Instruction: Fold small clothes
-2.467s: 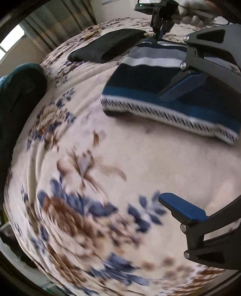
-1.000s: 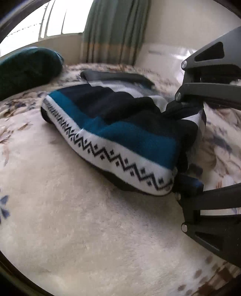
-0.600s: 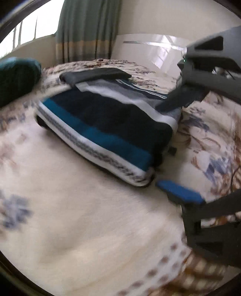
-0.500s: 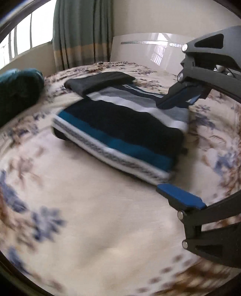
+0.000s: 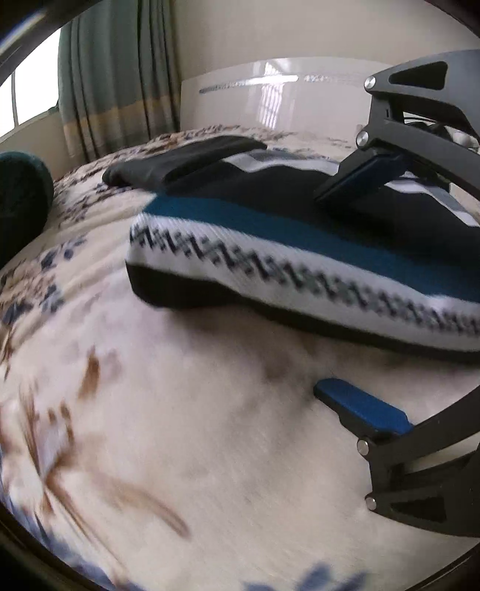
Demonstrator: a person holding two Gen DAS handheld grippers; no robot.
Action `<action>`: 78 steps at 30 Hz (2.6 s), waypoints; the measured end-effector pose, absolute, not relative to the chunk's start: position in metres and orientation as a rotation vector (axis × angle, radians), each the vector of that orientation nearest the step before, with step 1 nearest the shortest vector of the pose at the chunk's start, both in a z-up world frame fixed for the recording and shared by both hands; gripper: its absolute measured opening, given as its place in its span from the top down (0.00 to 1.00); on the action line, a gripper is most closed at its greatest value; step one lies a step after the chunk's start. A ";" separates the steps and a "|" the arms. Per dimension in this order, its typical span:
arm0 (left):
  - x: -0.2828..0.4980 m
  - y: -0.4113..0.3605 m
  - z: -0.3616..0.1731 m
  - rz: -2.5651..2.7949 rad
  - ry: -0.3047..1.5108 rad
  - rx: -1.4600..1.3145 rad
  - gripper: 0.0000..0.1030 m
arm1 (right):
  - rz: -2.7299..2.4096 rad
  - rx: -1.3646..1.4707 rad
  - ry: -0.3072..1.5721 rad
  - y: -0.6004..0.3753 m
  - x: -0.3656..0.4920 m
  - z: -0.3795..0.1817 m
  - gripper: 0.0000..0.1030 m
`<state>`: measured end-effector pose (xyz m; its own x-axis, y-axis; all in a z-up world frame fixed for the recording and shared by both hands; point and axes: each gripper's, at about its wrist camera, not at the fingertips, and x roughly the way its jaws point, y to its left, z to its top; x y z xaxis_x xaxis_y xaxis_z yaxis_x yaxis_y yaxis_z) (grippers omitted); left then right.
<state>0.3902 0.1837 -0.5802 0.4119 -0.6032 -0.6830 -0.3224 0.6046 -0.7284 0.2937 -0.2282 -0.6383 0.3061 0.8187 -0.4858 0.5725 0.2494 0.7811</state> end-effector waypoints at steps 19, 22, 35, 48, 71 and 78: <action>0.480 0.154 -0.491 -0.509 1.149 -0.920 0.71 | 0.226 1.214 1.164 -0.212 0.367 -0.512 0.74; 0.520 0.139 -0.459 -0.561 1.145 -0.879 0.71 | 0.209 1.192 1.107 -0.224 0.392 -0.474 0.74; 0.773 0.053 -0.463 -0.674 1.160 -0.737 0.70 | 0.135 1.133 0.881 -0.282 0.629 -0.453 0.74; 0.779 0.043 -0.496 -0.576 1.284 -0.554 0.65 | -0.041 0.920 1.161 -0.331 0.658 -0.515 0.45; 0.623 -0.012 -0.348 -0.155 1.129 -0.056 0.00 | -0.387 0.005 1.139 -0.285 0.546 -0.339 0.00; 0.549 -0.024 -0.242 -0.112 1.017 -0.013 0.00 | -0.391 -0.004 1.039 -0.266 0.474 -0.222 0.00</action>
